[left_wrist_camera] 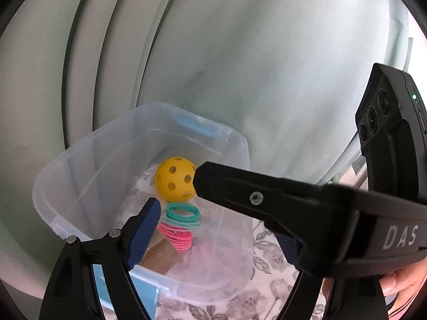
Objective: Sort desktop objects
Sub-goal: 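Move the left tool to the green plush dinosaur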
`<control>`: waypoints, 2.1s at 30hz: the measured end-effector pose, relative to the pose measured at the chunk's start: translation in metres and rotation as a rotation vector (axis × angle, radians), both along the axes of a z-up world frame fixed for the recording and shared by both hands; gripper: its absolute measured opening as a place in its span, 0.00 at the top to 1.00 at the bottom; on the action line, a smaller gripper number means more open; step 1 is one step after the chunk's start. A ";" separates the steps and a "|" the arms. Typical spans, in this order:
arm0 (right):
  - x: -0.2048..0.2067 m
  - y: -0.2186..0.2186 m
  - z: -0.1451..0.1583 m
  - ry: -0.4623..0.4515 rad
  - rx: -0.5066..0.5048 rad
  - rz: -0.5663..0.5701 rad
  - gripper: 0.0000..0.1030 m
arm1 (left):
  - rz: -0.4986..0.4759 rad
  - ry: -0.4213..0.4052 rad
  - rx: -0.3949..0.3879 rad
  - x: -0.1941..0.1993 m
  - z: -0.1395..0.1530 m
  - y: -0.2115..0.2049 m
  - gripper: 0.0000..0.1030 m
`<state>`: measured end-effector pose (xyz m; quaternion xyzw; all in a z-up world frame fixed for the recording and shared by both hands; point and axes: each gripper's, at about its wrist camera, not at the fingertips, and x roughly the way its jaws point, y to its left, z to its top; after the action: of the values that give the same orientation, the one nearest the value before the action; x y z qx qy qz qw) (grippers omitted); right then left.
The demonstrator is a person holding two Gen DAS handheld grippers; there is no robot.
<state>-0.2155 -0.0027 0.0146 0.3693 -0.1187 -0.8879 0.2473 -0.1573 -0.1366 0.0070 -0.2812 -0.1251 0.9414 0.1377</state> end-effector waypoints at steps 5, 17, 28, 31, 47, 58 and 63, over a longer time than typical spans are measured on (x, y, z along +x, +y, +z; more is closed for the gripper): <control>0.018 0.007 0.005 0.008 -0.013 -0.009 0.10 | -0.009 0.011 -0.013 0.013 0.007 0.007 0.21; 0.075 0.057 0.008 0.036 -0.066 -0.083 0.10 | -0.100 0.031 -0.047 0.054 0.018 0.054 0.21; 0.118 0.137 -0.008 0.043 -0.117 -0.239 0.10 | -0.249 0.012 -0.095 0.066 0.010 0.133 0.20; 0.122 0.170 -0.018 0.022 -0.134 -0.309 0.10 | -0.289 -0.014 -0.094 0.062 0.001 0.157 0.20; 0.117 0.320 -0.079 -0.119 -0.172 -0.696 0.11 | -0.235 -0.234 -0.014 -0.005 -0.060 0.211 0.20; 0.068 0.356 -0.094 -0.168 -0.255 -0.788 0.10 | -0.236 -0.302 0.006 -0.065 -0.084 0.229 0.20; 0.055 0.357 -0.083 -0.130 -0.251 -0.828 0.03 | -0.268 -0.271 -0.017 -0.076 -0.086 0.239 0.20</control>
<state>-0.1604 0.3540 -0.0686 0.3129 -0.3792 -0.8657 -0.0945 -0.2331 0.1023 -0.0792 -0.4210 -0.0959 0.8691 0.2416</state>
